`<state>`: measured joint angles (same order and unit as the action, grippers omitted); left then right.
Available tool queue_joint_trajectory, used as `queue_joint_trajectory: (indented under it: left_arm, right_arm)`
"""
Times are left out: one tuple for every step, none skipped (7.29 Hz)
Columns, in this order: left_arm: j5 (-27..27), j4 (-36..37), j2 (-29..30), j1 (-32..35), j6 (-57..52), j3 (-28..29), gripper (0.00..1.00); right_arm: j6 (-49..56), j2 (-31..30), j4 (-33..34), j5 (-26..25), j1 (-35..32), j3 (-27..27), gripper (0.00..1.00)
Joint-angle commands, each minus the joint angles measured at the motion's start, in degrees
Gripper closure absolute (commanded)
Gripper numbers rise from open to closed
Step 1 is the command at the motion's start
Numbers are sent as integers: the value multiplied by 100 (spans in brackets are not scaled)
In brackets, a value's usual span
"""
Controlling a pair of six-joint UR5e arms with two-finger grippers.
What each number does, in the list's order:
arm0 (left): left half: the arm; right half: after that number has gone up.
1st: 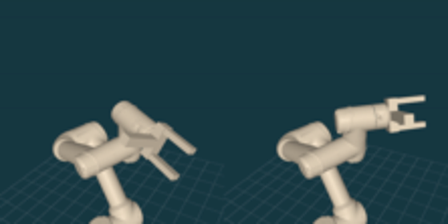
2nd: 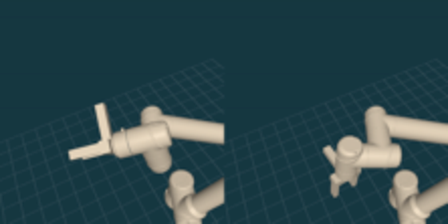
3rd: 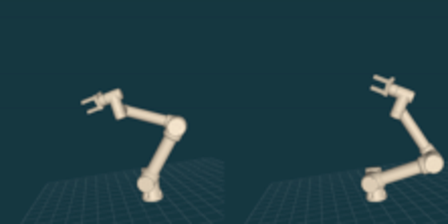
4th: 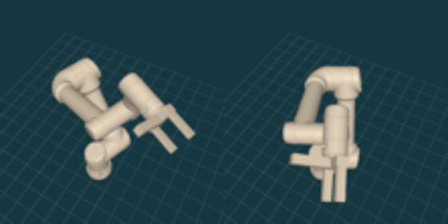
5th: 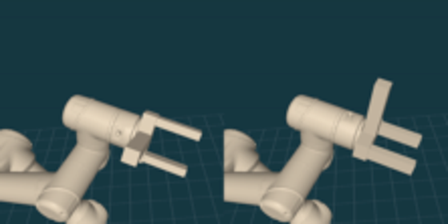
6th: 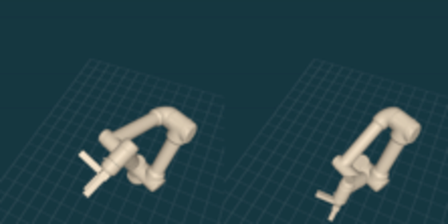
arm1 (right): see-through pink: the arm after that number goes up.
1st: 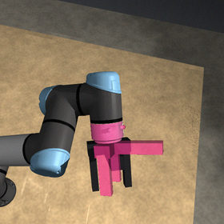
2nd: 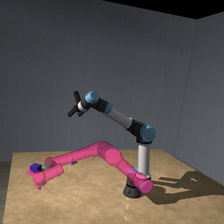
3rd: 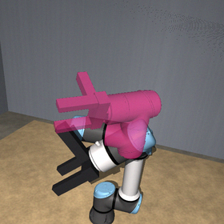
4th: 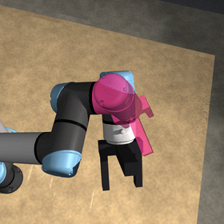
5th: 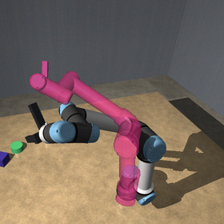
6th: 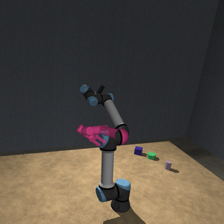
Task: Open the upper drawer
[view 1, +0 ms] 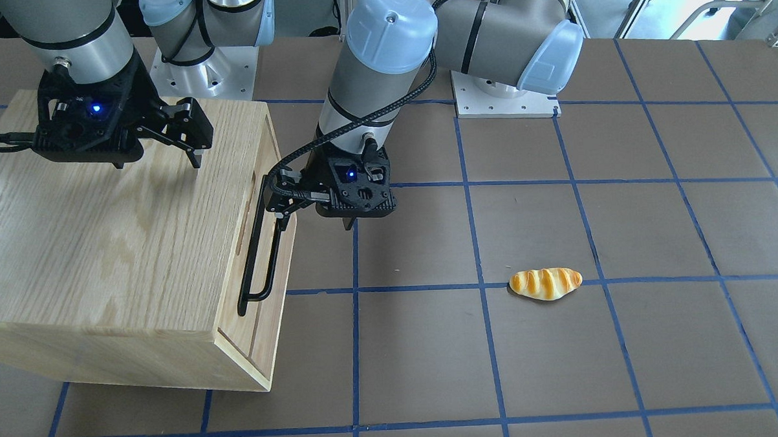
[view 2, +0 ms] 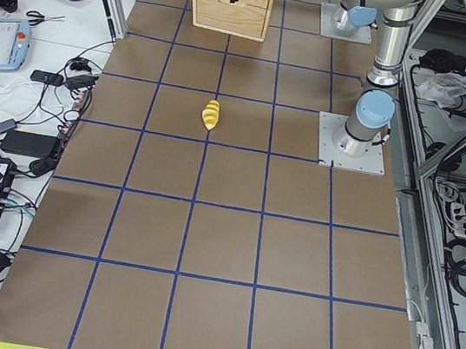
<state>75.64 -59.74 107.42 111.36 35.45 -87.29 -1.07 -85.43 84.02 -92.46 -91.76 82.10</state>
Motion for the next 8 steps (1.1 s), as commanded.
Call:
queue_joint_trajectory:
  left_arm:
    - [-84,-3,16,26,23,1,0]
    - [-163,-3,24,26,23,1,0]
    - [-173,6,77,26,32,1,0]
    - [-173,15,121,26,32,1,0]
    - [-173,15,138,34,41,1,0]
    - [-173,15,156,43,41,1,0]
    - [-173,15,182,43,41,1,0]
    - [-277,23,200,43,41,1,0]
  right_arm:
    - [1,0,0,0,8,-1,0]
    - [1,0,0,0,9,-1,0]
    - [-8,0,0,0,0,7,0]
    - [1,0,0,0,0,-1,0]
    - [-8,0,0,0,0,-1,0]
    - [-8,0,0,0,0,-1,0]
    - [-8,0,0,0,0,-1,0]
    - [1,0,0,0,0,-1,0]
